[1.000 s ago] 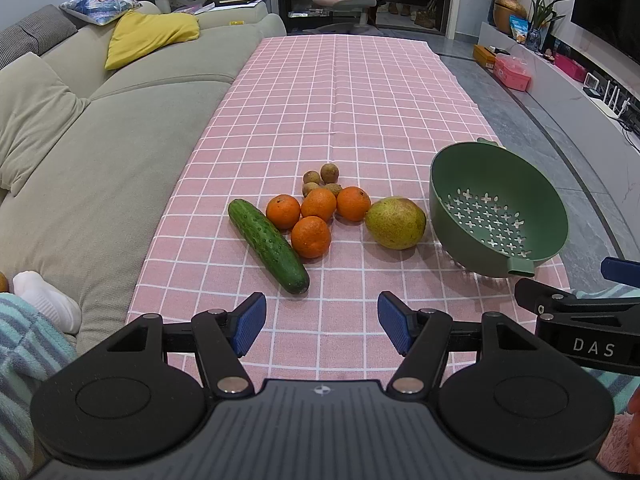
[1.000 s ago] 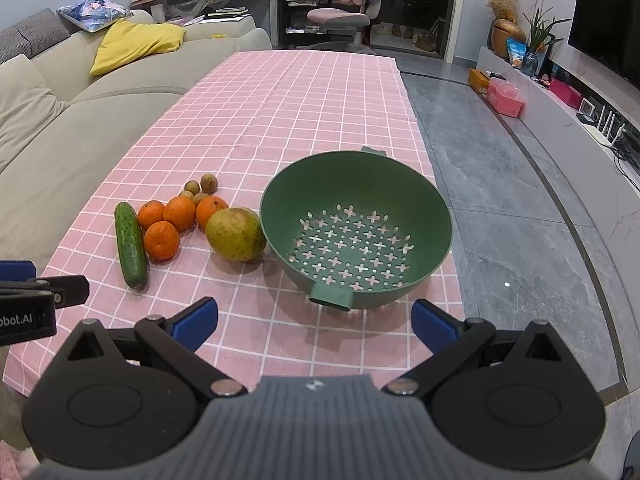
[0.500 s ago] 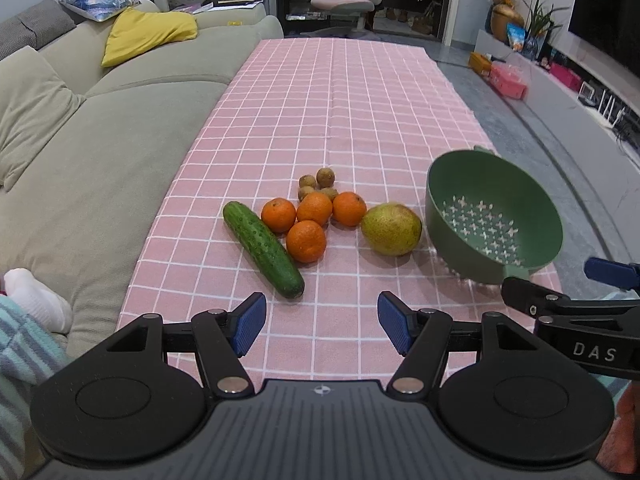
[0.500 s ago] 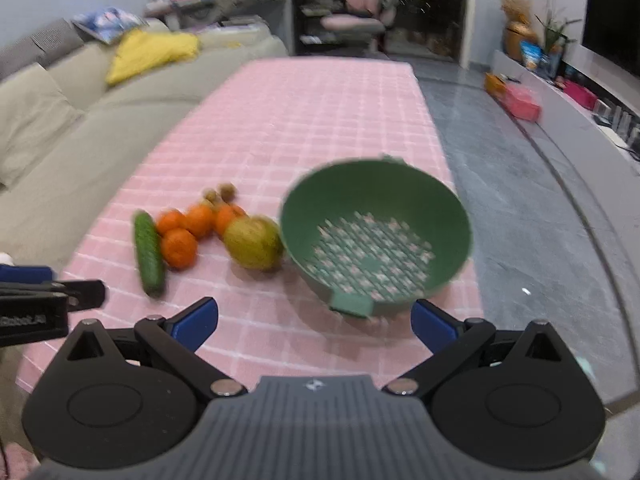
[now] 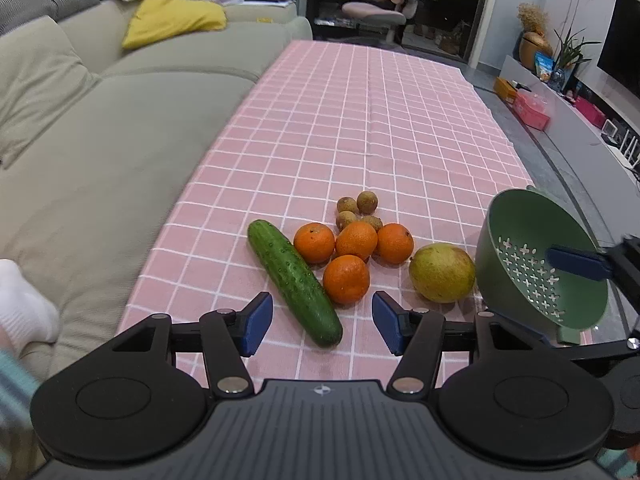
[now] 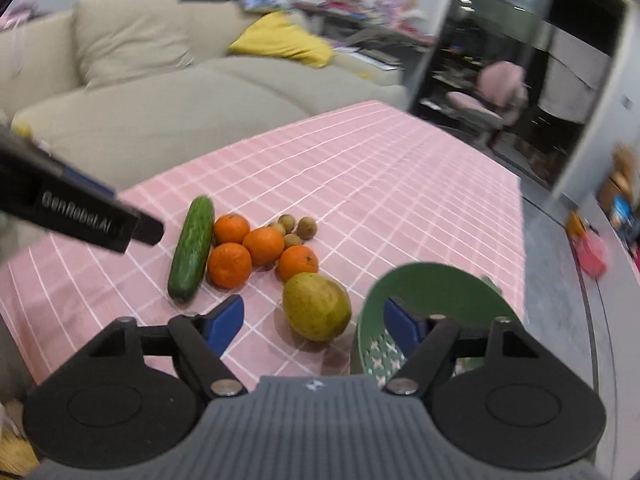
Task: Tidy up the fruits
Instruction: 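Grasp the green cucumber with the left tool while the right tool grasps the pear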
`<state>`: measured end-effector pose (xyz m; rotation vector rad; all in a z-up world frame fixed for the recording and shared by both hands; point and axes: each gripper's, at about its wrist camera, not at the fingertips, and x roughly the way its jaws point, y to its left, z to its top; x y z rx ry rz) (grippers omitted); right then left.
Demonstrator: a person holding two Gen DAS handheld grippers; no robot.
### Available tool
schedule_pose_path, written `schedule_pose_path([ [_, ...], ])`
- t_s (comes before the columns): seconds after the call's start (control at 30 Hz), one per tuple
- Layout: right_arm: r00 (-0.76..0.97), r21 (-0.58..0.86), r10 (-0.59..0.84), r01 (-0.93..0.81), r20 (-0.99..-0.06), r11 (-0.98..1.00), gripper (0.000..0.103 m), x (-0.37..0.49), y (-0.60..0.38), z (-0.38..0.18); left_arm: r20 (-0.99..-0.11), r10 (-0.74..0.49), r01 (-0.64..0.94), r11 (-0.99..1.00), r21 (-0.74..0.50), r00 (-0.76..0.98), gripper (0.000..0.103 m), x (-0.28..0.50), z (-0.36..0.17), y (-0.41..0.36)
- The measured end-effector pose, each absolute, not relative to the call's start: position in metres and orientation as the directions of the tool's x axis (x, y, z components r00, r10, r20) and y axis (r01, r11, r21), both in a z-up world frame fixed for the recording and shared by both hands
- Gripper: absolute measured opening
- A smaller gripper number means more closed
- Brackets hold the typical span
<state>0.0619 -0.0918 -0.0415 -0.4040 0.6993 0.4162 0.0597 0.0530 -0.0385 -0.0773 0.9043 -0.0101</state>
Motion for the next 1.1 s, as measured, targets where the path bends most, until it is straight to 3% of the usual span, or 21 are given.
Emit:
schedule_pose_path([
  [0.13,0.640,-0.268,0.232,-0.585,-0.733,0.766,0.063,0.090,-0.080,-0.055,-0.830,-0.057,-0.070,0.991,-0.115,0.555,0.068,0.083,-0.056,0.066],
  [0.3,0.587,-0.319,0.209,-0.666,-0.783,0.675,0.063,0.120,-0.068,-0.073,-0.850,-0.118,-0.144,0.965,-0.221,0.513,0.066,0.113,-0.079,0.088],
  [0.53,0.544,-0.381,0.171,-0.747,-0.822,0.545,0.062,0.142,-0.057,-0.096,-0.873,-0.107,-0.239,0.939,-0.245,0.477,0.064,0.147,-0.100,0.105],
  [0.77,0.486,-0.355,0.199,-0.812,-0.851,0.463,0.060,0.149,-0.050,-0.106,-0.896,-0.116,-0.290,0.922,-0.258,0.429,0.064,0.164,-0.122,0.110],
  [0.93,0.450,-0.334,0.191,-0.834,-0.872,0.439,0.062,0.151,-0.043,-0.112,-0.897,-0.137,-0.300,0.912,-0.280,0.419,0.058,0.167,-0.130,0.111],
  [1.0,0.454,-0.342,0.186,-0.834,-0.871,0.433,0.062,0.152,-0.042,-0.114,-0.890,-0.158,-0.287,0.910,-0.299,0.427,0.048,0.167,-0.130,0.111],
  [1.1,0.468,-0.363,0.169,-0.828,-0.868,0.427,0.062,0.152,-0.041,-0.119,-0.886,-0.163,-0.290,0.906,-0.308,0.433,0.047,0.166,-0.130,0.111],
])
